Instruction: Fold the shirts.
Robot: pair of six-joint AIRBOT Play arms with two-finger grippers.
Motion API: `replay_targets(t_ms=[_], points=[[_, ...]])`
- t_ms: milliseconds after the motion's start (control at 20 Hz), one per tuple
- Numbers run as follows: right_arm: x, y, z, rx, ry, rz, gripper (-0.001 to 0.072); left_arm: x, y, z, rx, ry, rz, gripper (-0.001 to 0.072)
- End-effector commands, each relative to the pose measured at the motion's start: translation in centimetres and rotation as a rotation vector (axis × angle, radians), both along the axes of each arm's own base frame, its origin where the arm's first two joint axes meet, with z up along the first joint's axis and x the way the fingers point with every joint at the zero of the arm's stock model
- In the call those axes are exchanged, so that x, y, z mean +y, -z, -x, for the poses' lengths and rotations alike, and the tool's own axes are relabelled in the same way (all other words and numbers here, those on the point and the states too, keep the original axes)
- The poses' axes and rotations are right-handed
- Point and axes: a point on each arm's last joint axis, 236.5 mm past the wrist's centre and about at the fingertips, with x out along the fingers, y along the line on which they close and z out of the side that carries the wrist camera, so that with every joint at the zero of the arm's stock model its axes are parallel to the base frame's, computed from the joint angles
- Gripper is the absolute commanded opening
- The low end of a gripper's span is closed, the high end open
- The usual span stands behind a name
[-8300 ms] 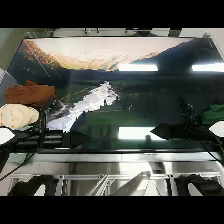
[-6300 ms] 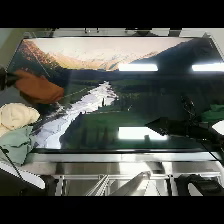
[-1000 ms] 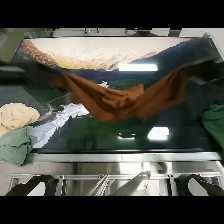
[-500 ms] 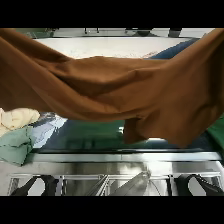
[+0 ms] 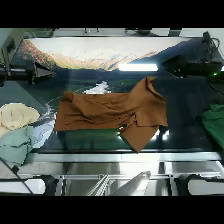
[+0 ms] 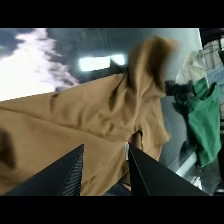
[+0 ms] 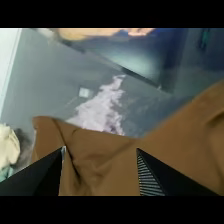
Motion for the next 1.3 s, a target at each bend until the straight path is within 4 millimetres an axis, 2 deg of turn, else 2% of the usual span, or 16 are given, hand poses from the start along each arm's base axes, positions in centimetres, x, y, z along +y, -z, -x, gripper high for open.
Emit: replay_targets(t_ms=[0,50,100,150,250,400,450,500,600,750,850,900,1000,1150,1250], points=[[-3.4,2.3,0.5,0.098,-0.021,-0.114,0.0517,2.7,4.4,-0.3,0.208,0.005,0.104,0.0290],[-4.3,2.5,2.2,0.129,-0.064,-0.118,0.0517,2.8,4.5,1.0,0.260,0.051,0.135,0.0290],[-5.2,3.6,4.2,0.191,-0.106,-0.102,0.0516,2.5,4.9,2.7,0.317,0.099,0.156,0.0290],[-6.0,5.3,6.1,0.273,-0.125,-0.080,0.0513,2.3,6.0,4.2,0.383,0.117,0.147,0.0290],[-6.6,9.0,8.6,0.395,-0.125,-0.047,0.0505,1.8,9.7,7.5,0.510,0.139,0.051,0.0290],[-5.9,13.5,12.6,0.549,-0.145,-0.049,0.0493,2.1,14.1,13.1,0.668,0.185,-0.132,0.0290],[-5.4,14.5,14.3,0.609,-0.158,-0.060,0.0417,2.8,15.0,14.6,0.722,0.181,-0.186,0.0290],[-4.9,15.2,15.9,0.656,-0.181,-0.076,0.0395,3.2,15.5,15.8,0.758,0.180,-0.222,0.0290],[-3.5,16.1,19.2,0.768,-0.221,-0.134,0.0395,4.5,15.9,17.8,0.795,0.175,-0.275,0.0290],[-1.9,16.3,23.2,0.865,-0.253,-0.192,0.0395,6.7,15.4,17.5,0.760,0.089,-0.292,0.0290],[-2.2,17.3,25.4,0.916,-0.234,-0.168,0.0394,8.1,14.9,17.5,0.748,0.038,-0.289,0.0290],[-2.4,18.3,25.9,0.929,-0.193,-0.150,0.0395,8.7,15.0,17.4,0.746,0.016,-0.285,0.0290],[-1.7,20.4,26.2,0.936,-0.120,-0.145,0.0395,9.4,15.3,17.1,0.736,-0.016,-0.286,0.0290],[1.0,22.4,25.3,0.900,-0.055,-0.141,0.0395,9.5,16.2,15.5,0.685,-0.047,-0.327,0.0290],[3.0,22.4,23.8,0.861,-0.046,-0.133,0.0395,8.6,17.3,14.7,0.662,-0.017,-0.351,0.0290]])
